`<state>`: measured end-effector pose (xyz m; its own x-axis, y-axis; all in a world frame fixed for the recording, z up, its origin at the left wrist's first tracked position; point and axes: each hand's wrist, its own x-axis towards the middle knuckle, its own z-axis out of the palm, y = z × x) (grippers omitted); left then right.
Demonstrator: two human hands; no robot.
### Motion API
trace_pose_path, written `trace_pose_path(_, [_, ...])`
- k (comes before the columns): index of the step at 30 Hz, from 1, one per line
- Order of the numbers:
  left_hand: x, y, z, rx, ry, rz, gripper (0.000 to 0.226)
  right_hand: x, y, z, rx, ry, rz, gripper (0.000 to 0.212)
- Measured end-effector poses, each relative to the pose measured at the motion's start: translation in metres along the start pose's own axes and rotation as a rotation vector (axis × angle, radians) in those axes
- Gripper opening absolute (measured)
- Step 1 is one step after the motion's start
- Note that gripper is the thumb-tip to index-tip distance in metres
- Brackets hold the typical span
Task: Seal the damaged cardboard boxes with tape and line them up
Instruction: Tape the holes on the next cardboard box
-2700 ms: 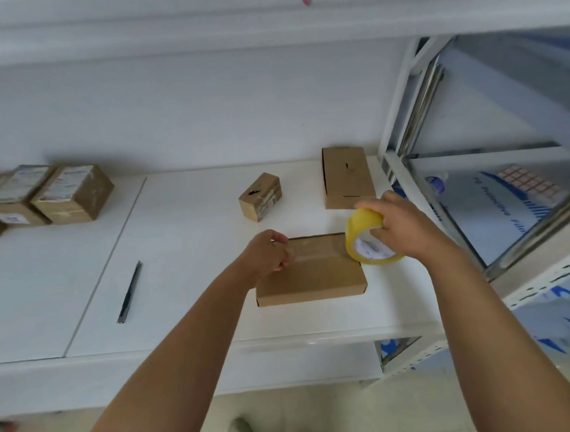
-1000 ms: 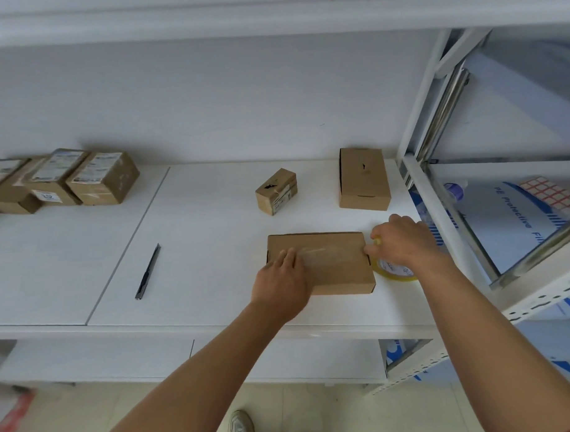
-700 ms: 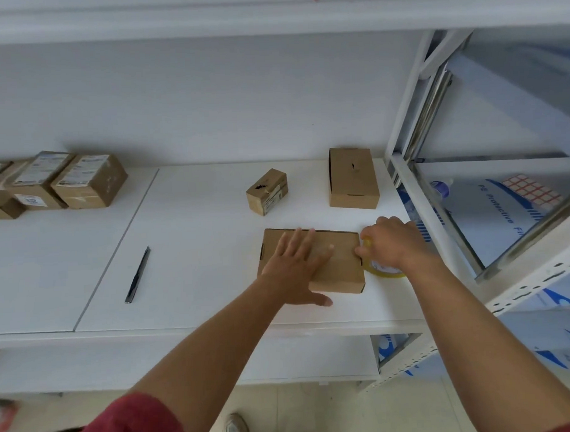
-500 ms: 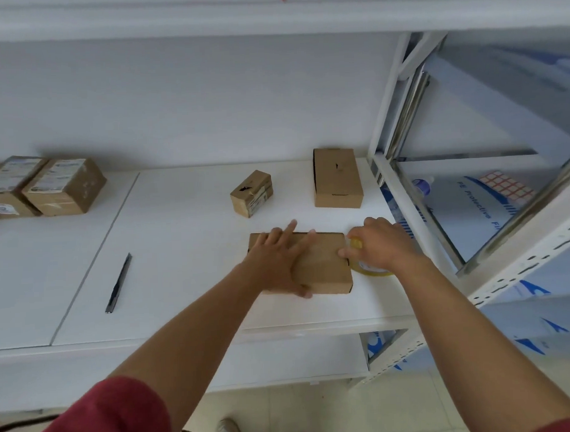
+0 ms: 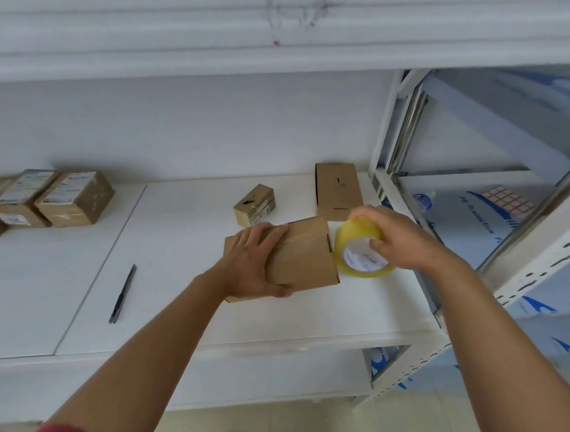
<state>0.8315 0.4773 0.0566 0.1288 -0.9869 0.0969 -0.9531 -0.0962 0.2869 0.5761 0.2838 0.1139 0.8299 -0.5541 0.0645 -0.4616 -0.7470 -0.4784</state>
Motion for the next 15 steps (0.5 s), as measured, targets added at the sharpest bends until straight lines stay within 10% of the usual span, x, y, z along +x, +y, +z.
trace_pose_path(15, [-0.065,-0.009,-0.031,-0.790,0.055,-0.261,0.087,0.030,-0.042,0.015,-0.007,-0.053,-0.182,0.082])
